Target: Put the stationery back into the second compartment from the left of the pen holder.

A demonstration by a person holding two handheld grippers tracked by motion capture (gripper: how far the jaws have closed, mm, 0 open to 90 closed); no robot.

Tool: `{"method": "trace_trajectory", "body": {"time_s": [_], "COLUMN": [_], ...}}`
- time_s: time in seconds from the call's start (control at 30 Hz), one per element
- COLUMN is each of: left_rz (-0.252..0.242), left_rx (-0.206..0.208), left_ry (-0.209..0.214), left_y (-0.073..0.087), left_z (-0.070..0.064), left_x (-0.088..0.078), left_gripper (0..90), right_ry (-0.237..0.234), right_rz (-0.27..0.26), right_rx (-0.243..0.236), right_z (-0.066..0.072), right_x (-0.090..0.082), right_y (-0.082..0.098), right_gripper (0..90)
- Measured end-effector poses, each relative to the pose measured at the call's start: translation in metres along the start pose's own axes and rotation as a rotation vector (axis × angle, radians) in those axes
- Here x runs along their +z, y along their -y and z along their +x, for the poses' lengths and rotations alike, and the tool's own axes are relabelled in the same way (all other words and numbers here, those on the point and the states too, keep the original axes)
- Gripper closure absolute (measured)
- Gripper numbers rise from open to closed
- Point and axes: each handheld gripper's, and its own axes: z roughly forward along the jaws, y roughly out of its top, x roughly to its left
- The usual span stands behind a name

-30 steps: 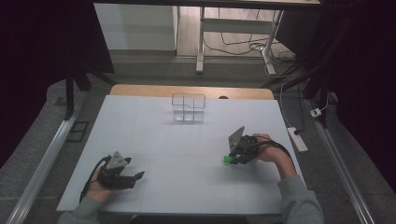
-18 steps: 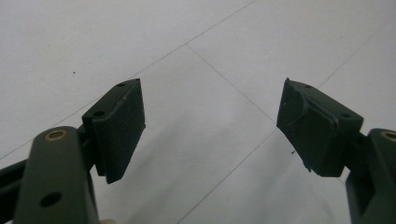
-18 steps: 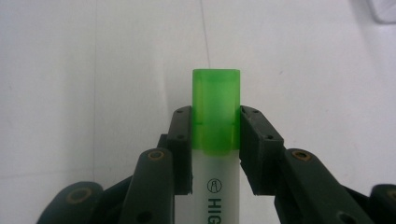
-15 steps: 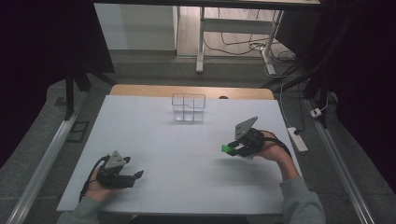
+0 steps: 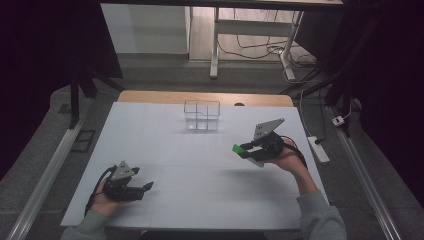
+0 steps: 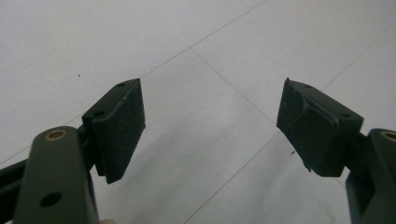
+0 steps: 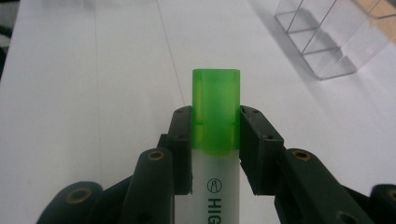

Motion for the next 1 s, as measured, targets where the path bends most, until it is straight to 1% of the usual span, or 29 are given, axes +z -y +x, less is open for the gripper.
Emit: {"method": "trace_trajectory", "body": {"time_s": [0.03,0.1,0.2,0.23,0.37,0.43,0.67,0.77,1.0], "left_rz": [0.000,-0.002,-0.003,-0.002,-0.002,-0.002,-0.003,-0.003,-0.005], "left_rx": [-0.001,0.000,0.000,0.001,0.000,0.001,0.003,0.003,-0.002], "left_ry": [-0.001,-0.001,-0.002,-0.002,-0.002,-0.002,-0.004,-0.004,-0.003], "left_y": [0.000,0.000,0.000,0.000,0.000,0.000,0.000,0.000,-0.001], "left_z": [0.000,0.000,0.000,0.000,0.000,0.000,0.000,0.000,0.000], "left_x": [0.000,0.000,0.000,0.000,0.000,0.000,0.000,0.000,-0.001], "left_gripper": [23.2,23.2,23.2,23.2,23.2,23.2,23.3,23.3,23.2], "right_ry": [0.003,0.023,0.018,0.027,0.046,0.064,0.099,0.109,0.155], "right_rz": [-0.016,-0.025,-0.070,-0.076,-0.117,-0.131,-0.165,-0.192,-0.262], "right_rx": [0.008,0.023,0.069,0.081,0.103,0.117,0.148,0.155,0.161], "right_z": [0.000,0.000,0.000,0.000,-0.001,-0.001,-0.001,0.000,0.003], "right_x": [0.000,-0.001,-0.002,-0.003,-0.006,-0.007,-0.010,-0.011,-0.016], "right_y": [-0.001,-0.003,-0.005,-0.005,-0.007,-0.008,-0.009,-0.010,-0.014], "right_gripper": [66.3,66.3,66.3,66.3,66.3,66.3,66.3,66.3,66.3]}}
